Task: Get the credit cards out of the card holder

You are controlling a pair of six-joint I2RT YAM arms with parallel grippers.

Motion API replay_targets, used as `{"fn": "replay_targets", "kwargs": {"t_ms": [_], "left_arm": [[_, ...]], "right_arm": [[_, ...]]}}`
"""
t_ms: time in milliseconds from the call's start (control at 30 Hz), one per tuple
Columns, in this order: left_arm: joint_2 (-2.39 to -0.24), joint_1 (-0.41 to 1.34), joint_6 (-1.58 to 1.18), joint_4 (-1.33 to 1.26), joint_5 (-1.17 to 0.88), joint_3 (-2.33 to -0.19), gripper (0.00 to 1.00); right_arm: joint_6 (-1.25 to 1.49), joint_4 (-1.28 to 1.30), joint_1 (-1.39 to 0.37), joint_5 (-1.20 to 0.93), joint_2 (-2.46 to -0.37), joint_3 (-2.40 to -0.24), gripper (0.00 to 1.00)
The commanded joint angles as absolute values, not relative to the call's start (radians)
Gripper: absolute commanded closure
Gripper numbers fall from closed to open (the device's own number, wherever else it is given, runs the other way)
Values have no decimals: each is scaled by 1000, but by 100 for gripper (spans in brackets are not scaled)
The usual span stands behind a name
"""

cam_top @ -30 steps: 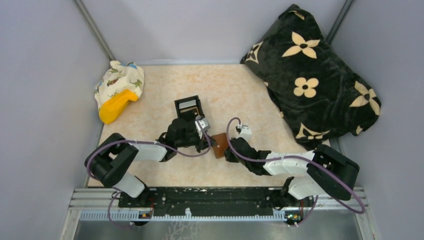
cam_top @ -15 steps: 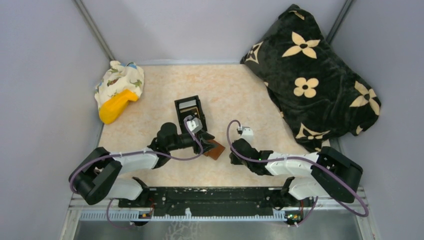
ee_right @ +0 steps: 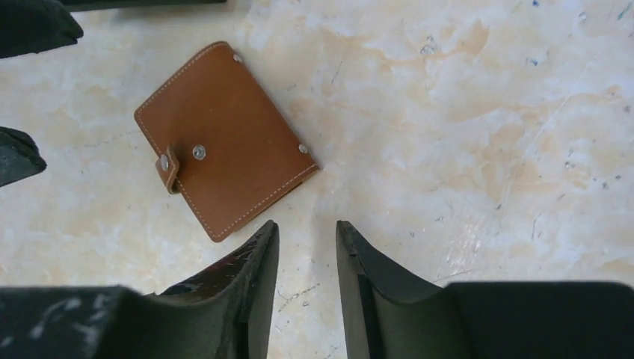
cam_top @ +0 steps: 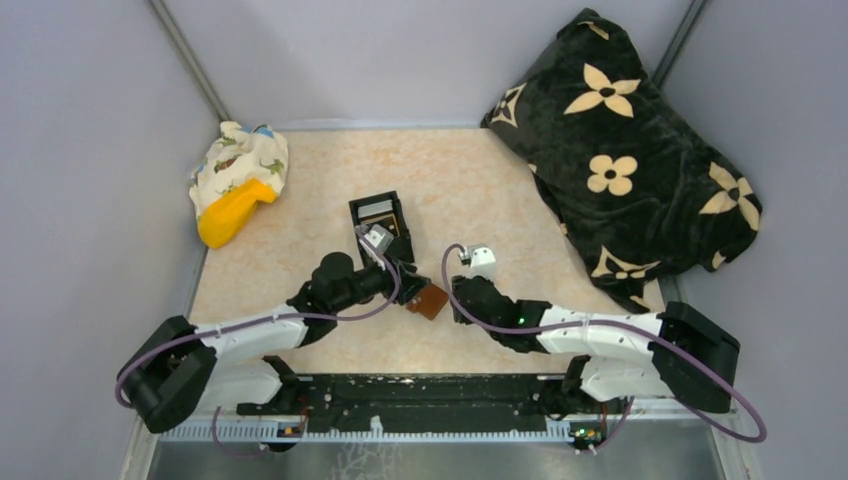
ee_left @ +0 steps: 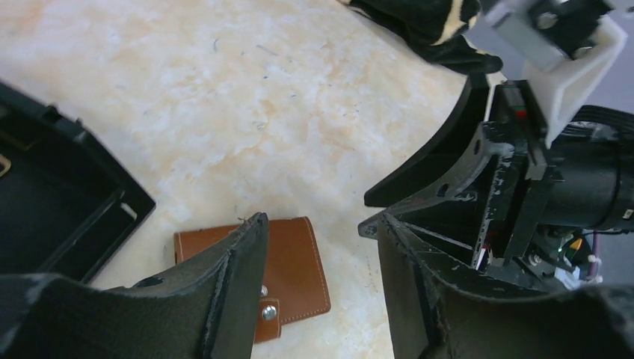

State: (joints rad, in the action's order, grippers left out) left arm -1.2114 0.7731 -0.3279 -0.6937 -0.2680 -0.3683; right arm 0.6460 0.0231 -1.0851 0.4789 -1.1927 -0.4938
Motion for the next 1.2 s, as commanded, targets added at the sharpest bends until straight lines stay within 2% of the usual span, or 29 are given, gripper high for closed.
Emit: {"fn": "replay_targets", "kwargs": {"t_ms": [0, 67, 100, 133, 167, 200, 267, 300, 400, 567, 767, 1033, 1167], "left_arm": [[-1103, 804, -474, -557, -25, -352, 40], [-1030, 803, -510, -556, -76, -320, 43], [-992, 804, -526, -560, -110, -298, 39], [-962, 803, -556, -583, -124, -268, 26], [-936, 802, -595, -652, -132, -228, 6], [-921, 803, -625, -734, -140, -175, 1], [-928, 804, -686, -905, -121, -88, 1], [-936, 804, -685, -877, -133, -95, 1], [-958, 810, -622, -584, -163, -238, 1], [-931, 815, -622, -539, -126, -249, 2], [-935, 820, -578, -341, -166, -347, 1], [-890, 820, -631, -219, 78, -351, 1], [-900, 821, -666, -169, 141, -360, 1]], "right_arm": [[530, -33, -1063, 540, -1146, -553, 62], [506, -29, -1019, 491, -1174, -591, 65], [487, -31, -1001, 483, -1197, -611, 71], [470, -33, -988, 479, -1228, -630, 81], [446, -41, -977, 475, -1258, -649, 91], [422, -67, -972, 474, -1292, -661, 98], [396, -104, -954, 469, -1360, -686, 100], [396, -111, -944, 462, -1394, -699, 100], [396, -156, -928, 433, -1471, -707, 100], [412, -239, -927, 393, -1586, -676, 100], [503, -283, -956, 301, -1476, -566, 100], [580, -237, -1108, 354, -1379, -540, 100], [582, -157, -1161, 457, -1357, -565, 100]]}}
